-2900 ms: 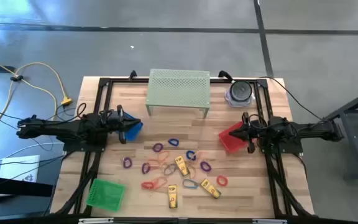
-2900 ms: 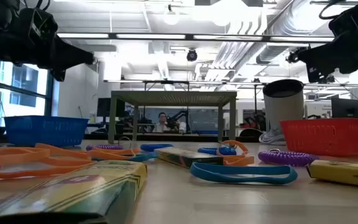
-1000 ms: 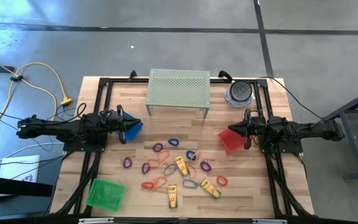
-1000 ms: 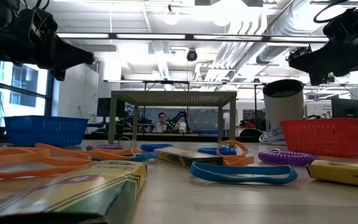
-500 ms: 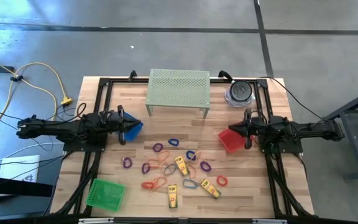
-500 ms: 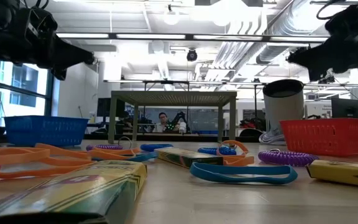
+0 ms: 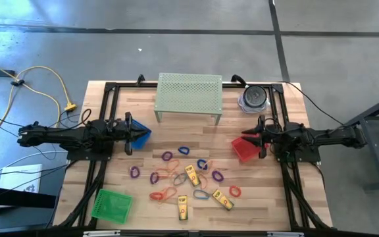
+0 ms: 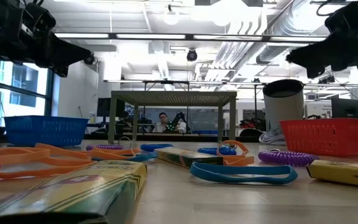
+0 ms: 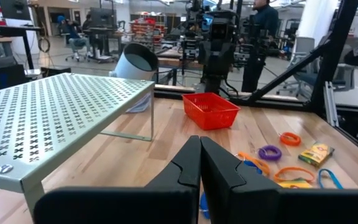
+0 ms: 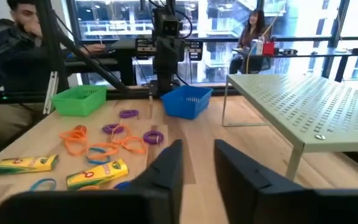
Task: Pick & Place Office Desk Supplies
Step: Put the purple spring keychain into the blue bin
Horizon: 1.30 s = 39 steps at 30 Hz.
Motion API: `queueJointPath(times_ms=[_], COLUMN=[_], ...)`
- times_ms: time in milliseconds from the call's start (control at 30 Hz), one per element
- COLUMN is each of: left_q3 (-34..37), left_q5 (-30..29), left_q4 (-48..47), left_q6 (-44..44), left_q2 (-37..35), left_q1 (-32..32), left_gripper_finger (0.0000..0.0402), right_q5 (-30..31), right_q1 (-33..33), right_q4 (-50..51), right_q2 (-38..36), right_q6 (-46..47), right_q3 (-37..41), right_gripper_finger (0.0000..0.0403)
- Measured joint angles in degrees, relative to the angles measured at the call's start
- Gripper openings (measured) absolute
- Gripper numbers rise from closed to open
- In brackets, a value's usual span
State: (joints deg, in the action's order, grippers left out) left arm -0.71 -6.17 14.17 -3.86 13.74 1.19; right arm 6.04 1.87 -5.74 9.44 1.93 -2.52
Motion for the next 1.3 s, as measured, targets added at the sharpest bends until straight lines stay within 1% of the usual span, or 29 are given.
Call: queueJointPath(times_ms=[100,200,300,367,467,567,633,767,867,1000,1067,1200,1300], left_q3=[0.0,0.0,0.0,0.0,0.0,0.0,0.0,0.0,0.0,0.0,0.02,0.02,0.02], left_q5=[0.06,0.06,0.09,0.06,-0.06,2.51,3.02,2.97,2.99,2.97,2.97,2.97,2.97], left_q4=[-0.19,-0.2,-0.19,0.01,1.49,3.07,4.15,9.05,14.97,21.49,23.36,24.1,24.11], left_q6=[0.0,0.02,3.7,7.48,8.38,5.16,3.49,3.13,3.13,2.97,2.59,1.99,1.67], left_q2=[0.0,0.63,1.48,2.08,3.04,4.62,6.21,10.46,13.99,18.28,19.94,22.47,24.47], left_q1=[0.0,0.0,0.0,0.02,0.02,-0.66,-1.63,-4.01,-5.15,-6.2,-6.71,-7.24,-7.39], left_gripper_finger=[0.0001,0.0004,0.0013,0.002,0.0031,0.0048,0.0065,0.0107,0.0133,0.0148,0.0149,0.0149,0.0149], right_q5=[-0.14,-1.86,-4.42,-5.08,-4.86,-4.69,-4.51,-4.46,-3.73,2.47,4.64,5.84,5.84], right_q1=[0.0,0.01,0.78,1.94,4.41,7.36,9.21,11.91,13.63,15.61,16.28,16.63,16.61], right_q4=[0.1,-0.14,-0.4,-1.48,-4.19,-8.92,-10.85,-10.84,-7.44,1.45,5.46,8.61,9.83], right_q2=[3.0,6.33,10.1,13.39,19.09,24.21,27.06,32.57,36.57,41.92,44.49,48.64,51.56], right_q6=[2.21,2.33,-0.66,-3.2,-5.63,-6.27,-6.31,-6.36,-6.36,-6.22,-4.17,2.42,5.12], right_q3=[-2.06,-4.86,-6.74,-7.52,-8.2,-9.19,-10.49,-15.7,-20.58,-27.22,-29.6,-30.58,-30.57], right_gripper_finger=[0.0144,0.0189,0.0218,0.0226,0.0228,0.0226,0.0223,0.0218,0.0213,0.0205,0.0202,0.0199,0.0199])
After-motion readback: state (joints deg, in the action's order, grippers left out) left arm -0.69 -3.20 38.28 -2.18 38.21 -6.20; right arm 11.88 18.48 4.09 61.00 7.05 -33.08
